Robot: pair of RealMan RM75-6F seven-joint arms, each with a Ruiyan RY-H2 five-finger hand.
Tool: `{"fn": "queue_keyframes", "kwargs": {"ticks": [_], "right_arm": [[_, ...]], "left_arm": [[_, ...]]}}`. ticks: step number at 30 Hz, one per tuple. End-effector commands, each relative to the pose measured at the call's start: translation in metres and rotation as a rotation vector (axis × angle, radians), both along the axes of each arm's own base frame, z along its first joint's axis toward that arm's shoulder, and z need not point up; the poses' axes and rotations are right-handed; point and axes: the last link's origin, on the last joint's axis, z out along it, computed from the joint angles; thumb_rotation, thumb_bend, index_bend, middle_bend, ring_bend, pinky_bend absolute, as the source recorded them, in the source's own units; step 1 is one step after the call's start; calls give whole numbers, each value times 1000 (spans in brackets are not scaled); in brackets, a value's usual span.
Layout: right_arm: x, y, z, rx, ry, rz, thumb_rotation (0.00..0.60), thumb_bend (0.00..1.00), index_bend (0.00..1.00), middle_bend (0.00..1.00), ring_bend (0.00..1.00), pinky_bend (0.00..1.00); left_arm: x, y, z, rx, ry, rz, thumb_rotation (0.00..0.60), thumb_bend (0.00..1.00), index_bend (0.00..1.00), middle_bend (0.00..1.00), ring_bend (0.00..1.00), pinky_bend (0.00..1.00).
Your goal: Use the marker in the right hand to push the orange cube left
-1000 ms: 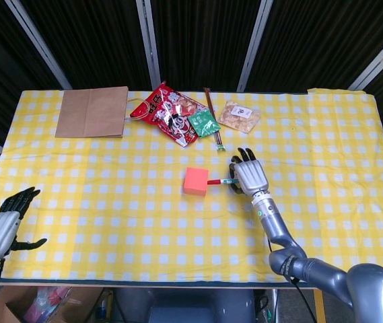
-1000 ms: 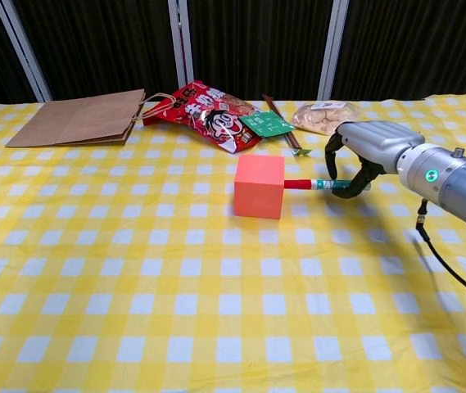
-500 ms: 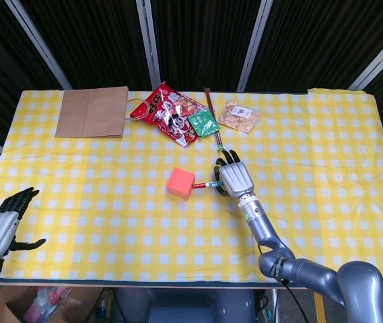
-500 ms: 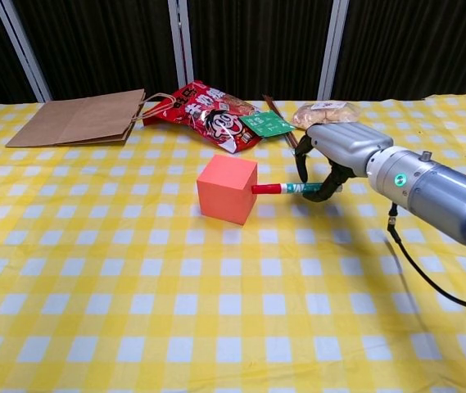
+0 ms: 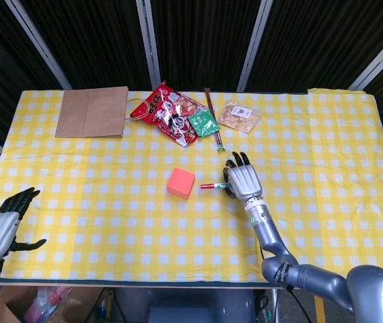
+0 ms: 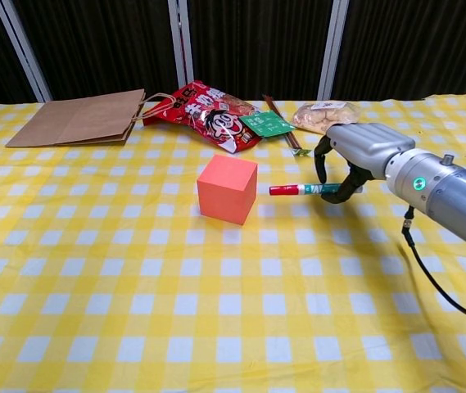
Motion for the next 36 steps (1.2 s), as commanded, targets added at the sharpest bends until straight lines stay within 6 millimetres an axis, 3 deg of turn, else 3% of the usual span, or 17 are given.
{"fn": "queue_keyframes", "kwargs": {"ticks": [1, 14, 28, 36], "right_arm": [[-1, 6, 5, -17, 8, -17, 600, 524, 692, 298, 85, 87], [4, 20, -1, -7, 35, -36, 600, 524, 692, 298, 86, 87], [41, 6, -40, 19, 11, -40, 600, 524, 692, 298, 88, 87], [62, 2, -53, 32, -11, -9, 600, 526, 692, 300, 89, 87]], "left_arm": [[1, 0, 0, -1, -1, -6, 600, 19, 0, 0, 0, 0], [1, -1, 1, 0, -12, -8, 600, 19, 0, 0, 0, 0], [0, -2, 3, -12, -41, 5, 600, 18, 0, 0, 0, 0], [0, -2, 4, -15, -50, 13, 600, 19, 0, 0, 0, 0]]}}
